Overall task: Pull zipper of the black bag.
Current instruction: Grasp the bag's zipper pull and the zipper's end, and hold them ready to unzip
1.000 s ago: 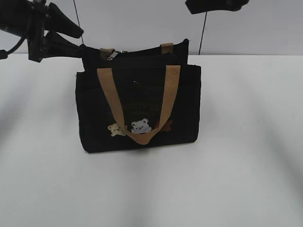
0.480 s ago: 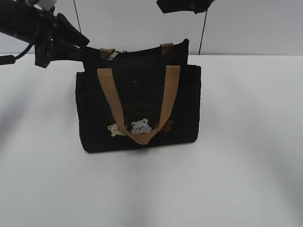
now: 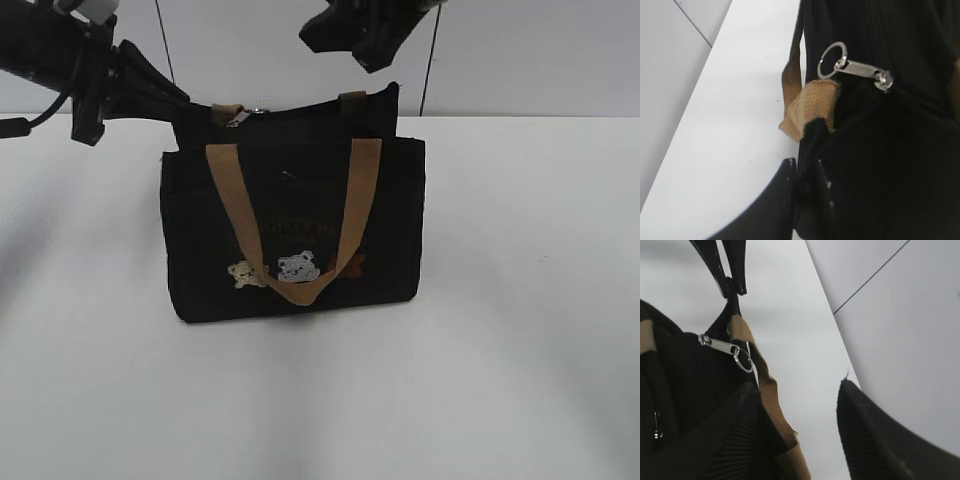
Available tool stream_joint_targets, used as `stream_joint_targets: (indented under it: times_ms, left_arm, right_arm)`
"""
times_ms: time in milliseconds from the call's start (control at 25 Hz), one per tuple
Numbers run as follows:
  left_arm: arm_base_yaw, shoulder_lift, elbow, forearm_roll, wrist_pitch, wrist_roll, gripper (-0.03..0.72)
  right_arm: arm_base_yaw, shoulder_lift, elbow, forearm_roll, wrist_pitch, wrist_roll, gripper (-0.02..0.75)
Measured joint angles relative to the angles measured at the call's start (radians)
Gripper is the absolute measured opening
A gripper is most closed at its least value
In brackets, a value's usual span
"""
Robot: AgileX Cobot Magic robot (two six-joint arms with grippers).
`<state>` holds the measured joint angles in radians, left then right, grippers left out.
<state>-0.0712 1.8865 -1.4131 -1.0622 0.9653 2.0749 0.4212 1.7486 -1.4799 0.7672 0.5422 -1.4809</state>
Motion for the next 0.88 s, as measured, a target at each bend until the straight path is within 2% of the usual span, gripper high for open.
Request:
stream_joint_targets:
  times_ms: [160, 440, 880]
  left_arm:
    - [0.0, 0.0, 0.0, 0.008, 0.002, 0.0, 0.052]
    - [0.0, 0.0, -0.002, 0.01, 0.006, 0.0, 0.052]
    - [0.0, 0.0, -0.003, 0.014, 0.01, 0.0, 0.052]
  right_arm:
    - [0.008, 0.044, 0.0, 0.0, -0.007, -0.093, 0.376]
    - [0.074, 0.123, 0.0, 0.002, -0.011, -0.249, 0.351]
    - [0.08, 0.177, 0.0, 0.005, -0.091, -0.277, 0.347]
